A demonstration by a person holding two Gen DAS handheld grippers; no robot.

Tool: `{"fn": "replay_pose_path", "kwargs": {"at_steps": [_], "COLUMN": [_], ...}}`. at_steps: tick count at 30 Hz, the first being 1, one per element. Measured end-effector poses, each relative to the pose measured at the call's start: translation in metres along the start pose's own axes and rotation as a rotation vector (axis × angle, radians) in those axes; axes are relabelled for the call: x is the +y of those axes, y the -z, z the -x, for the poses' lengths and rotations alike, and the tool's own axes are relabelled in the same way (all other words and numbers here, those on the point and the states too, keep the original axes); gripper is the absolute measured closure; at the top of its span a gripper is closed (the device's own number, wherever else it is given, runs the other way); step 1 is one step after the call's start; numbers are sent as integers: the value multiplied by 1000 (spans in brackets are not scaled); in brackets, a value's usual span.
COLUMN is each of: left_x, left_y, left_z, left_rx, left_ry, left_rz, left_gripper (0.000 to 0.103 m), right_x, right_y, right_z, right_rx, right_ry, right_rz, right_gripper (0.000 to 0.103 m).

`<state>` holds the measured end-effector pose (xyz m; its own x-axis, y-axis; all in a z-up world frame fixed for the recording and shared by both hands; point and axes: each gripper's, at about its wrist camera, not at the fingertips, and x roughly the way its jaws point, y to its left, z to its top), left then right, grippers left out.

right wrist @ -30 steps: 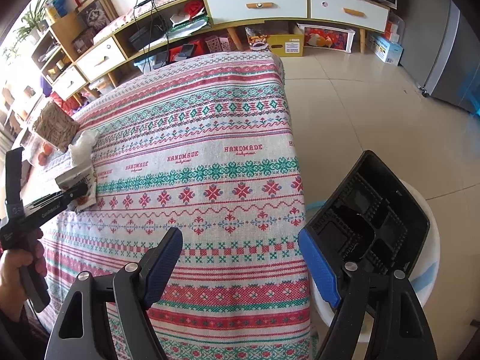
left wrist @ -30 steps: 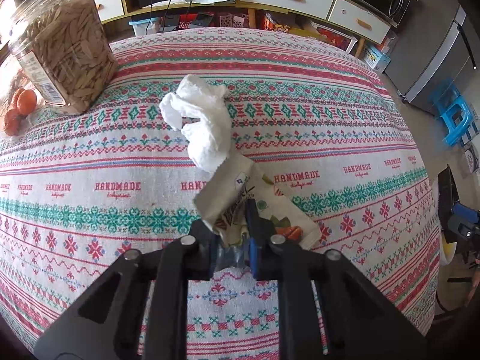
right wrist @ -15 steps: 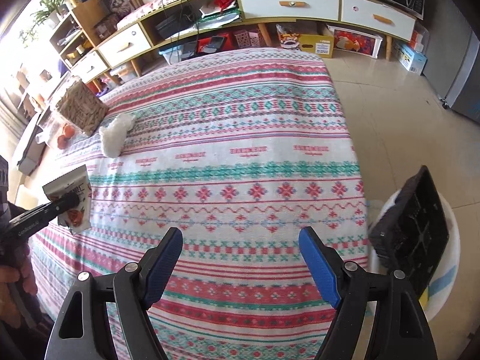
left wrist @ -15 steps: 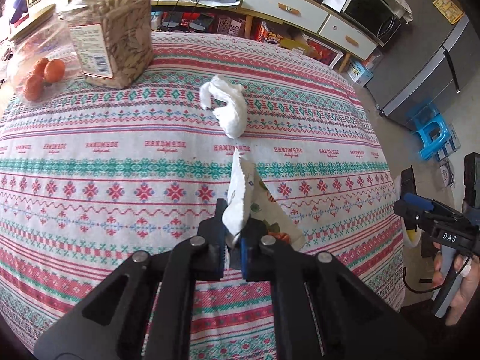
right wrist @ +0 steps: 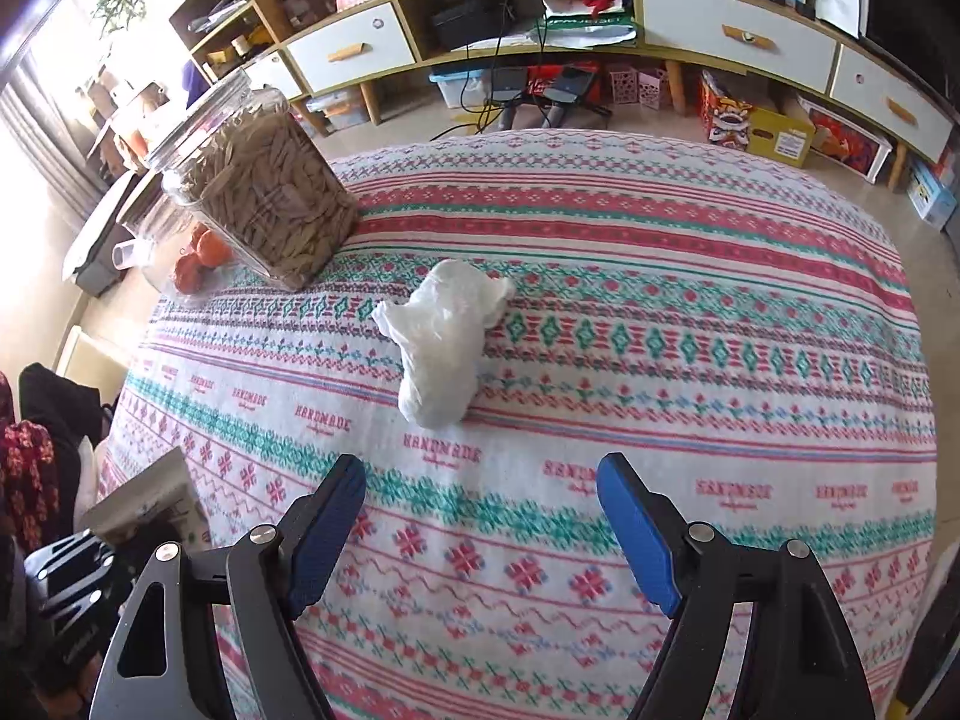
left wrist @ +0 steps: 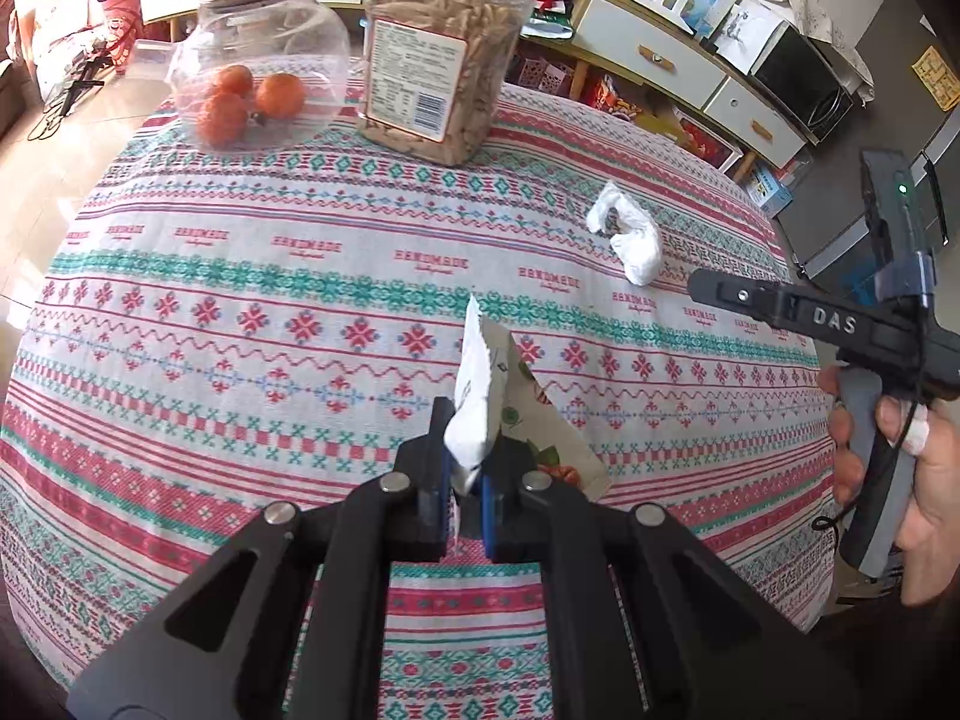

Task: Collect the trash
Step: 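Grasp the crumpled white tissue with the right tool while the left holds the wrapper, then carry the wrapper in the left tool and tissue in the right to the bucket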

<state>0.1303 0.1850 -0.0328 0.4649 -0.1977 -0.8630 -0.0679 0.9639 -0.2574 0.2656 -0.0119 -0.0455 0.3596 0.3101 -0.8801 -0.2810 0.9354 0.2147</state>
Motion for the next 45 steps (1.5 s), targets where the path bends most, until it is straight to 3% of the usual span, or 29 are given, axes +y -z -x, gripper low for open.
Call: {"fn": "replay_pose_path", "kwargs": {"at_steps": [1, 7, 9, 23, 36, 45], "left_x": [4, 17, 17, -26, -96, -144], "left_y": [1, 4, 4, 10, 24, 35], "left_z": [1, 3, 4, 2, 6, -8], "left_rx": [0, 9, 9, 13, -13, 4], "left_ry": [2, 30, 37, 50, 60, 77], "left_rz": [10, 31, 31, -47, -161, -209], "left_gripper": [95, 94, 94, 94, 94, 94], "right_x": [3, 9, 8, -22, -94, -154], "right_y": [-4, -18, -16, 43, 117, 159], "right_z": [-7, -39, -43, 38, 107, 153], "right_rx": [1, 9, 13, -15, -22, -75], "right_ry": [2, 2, -22, 36, 81, 124], "right_rz": [-1, -16, -24, 21, -21, -73], "right_gripper": [24, 56, 76, 77, 77, 77]}}
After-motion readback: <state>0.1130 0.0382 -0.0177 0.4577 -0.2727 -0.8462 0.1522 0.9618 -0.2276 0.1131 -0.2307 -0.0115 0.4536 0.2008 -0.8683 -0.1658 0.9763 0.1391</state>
